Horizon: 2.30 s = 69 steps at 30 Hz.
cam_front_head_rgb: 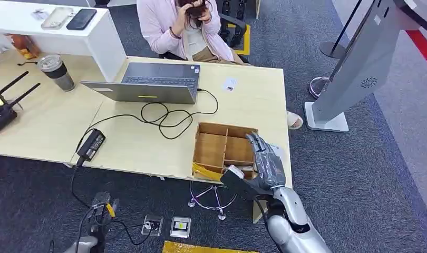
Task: Pass the card to the sensor for recognition and then transmit it.
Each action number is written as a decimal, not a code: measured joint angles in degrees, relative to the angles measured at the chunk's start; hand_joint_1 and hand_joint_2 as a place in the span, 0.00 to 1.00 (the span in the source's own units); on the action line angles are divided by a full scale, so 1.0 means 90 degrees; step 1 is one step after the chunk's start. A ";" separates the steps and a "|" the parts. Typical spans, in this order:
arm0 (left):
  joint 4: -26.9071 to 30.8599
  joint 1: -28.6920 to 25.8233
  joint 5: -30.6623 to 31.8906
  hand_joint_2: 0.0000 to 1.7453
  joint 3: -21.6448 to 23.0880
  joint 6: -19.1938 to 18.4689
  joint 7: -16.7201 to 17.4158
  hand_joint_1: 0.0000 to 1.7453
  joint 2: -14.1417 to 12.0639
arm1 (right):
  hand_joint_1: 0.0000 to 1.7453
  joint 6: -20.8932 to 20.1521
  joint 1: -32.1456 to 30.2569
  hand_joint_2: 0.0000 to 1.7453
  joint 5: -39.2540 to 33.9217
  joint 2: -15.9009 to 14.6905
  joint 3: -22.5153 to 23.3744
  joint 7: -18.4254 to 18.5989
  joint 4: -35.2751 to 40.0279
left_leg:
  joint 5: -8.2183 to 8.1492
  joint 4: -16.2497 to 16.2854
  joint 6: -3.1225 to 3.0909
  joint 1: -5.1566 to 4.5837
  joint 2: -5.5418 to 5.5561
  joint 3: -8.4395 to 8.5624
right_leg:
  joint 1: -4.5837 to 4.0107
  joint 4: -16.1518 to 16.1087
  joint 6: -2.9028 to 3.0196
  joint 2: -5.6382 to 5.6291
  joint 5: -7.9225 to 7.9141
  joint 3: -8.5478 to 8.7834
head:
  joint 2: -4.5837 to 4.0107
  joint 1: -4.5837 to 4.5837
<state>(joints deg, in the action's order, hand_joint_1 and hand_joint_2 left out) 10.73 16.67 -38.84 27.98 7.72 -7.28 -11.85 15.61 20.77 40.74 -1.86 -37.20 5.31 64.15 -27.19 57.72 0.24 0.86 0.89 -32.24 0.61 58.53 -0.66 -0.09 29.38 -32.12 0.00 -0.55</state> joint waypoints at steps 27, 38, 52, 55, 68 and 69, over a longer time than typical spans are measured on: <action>0.0000 0.0032 0.0124 0.00 -0.0090 -0.0007 0.0000 0.00 0.0007 | 0.00 0.0112 -0.0010 1.00 -0.0005 -0.0041 -0.0005 0.0090 -0.0119 | 0.0000 0.0000 0.0000 0.0000 0.0000 0.0000 | 0.0000 0.0000 0.0000 0.0000 0.0000 -0.0001 | 0.0000 0.0000; 0.0002 0.0088 0.0165 0.00 -0.0092 -0.0002 0.0044 0.00 0.0041 | 0.00 0.0219 0.0047 1.00 0.0022 0.0000 -0.0012 -0.0068 -0.0362 | 0.0000 0.0000 0.0000 0.0000 0.0000 -0.0001 | 0.0000 0.0000 0.0000 0.0000 0.0000 0.0000 | 0.0000 0.0002; 0.0002 0.0116 0.0209 0.00 -0.0092 0.0000 0.0080 0.00 0.0058 | 0.90 0.0216 0.0051 1.00 0.0051 0.0056 -0.0029 -0.0136 -0.0507 | 0.0000 0.0000 0.0000 0.0000 0.0000 -0.0001 | 0.0000 0.0000 0.0000 0.0000 0.0000 0.0000 | 0.0000 0.0002; 0.0002 0.0119 0.0221 0.00 -0.0092 0.0000 0.0087 0.00 0.0058 | 0.00 0.0255 0.0052 1.00 0.0039 0.0066 -0.0029 -0.0245 -0.0563 | 0.0000 0.0000 0.0000 0.0000 0.0000 0.0000 | 0.0000 0.0000 0.0000 0.0000 0.0000 0.0000 | 0.0000 0.0002; 0.0002 0.0121 0.0240 0.00 -0.0117 -0.0002 0.0090 0.00 0.0058 | 0.00 0.0216 0.0053 1.00 0.0051 0.0092 -0.0029 -0.0202 -0.0590 | 0.0000 0.0000 0.0000 0.0000 0.0000 -0.0001 | 0.0000 0.0000 0.0000 0.0000 0.0000 0.0000 | 0.0000 0.0002; 0.0002 0.0121 0.0255 0.00 -0.0117 -0.0002 0.0092 0.00 0.0058 | 0.12 0.0211 0.0053 1.00 0.0051 0.0092 -0.0029 -0.0197 -0.0590 | 0.0000 0.0000 0.0000 0.0000 0.0000 -0.0001 | 0.0000 0.0000 0.0000 0.0000 0.0000 0.0000 | 0.0000 0.0000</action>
<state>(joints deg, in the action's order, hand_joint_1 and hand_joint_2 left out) 10.75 17.76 -36.54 26.93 7.69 -6.45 -11.32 17.51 21.24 41.20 -1.03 -37.46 3.54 58.84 -27.19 57.72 0.24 0.86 0.89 -32.25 0.61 58.53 -0.66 -0.09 29.38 -32.12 0.00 -0.55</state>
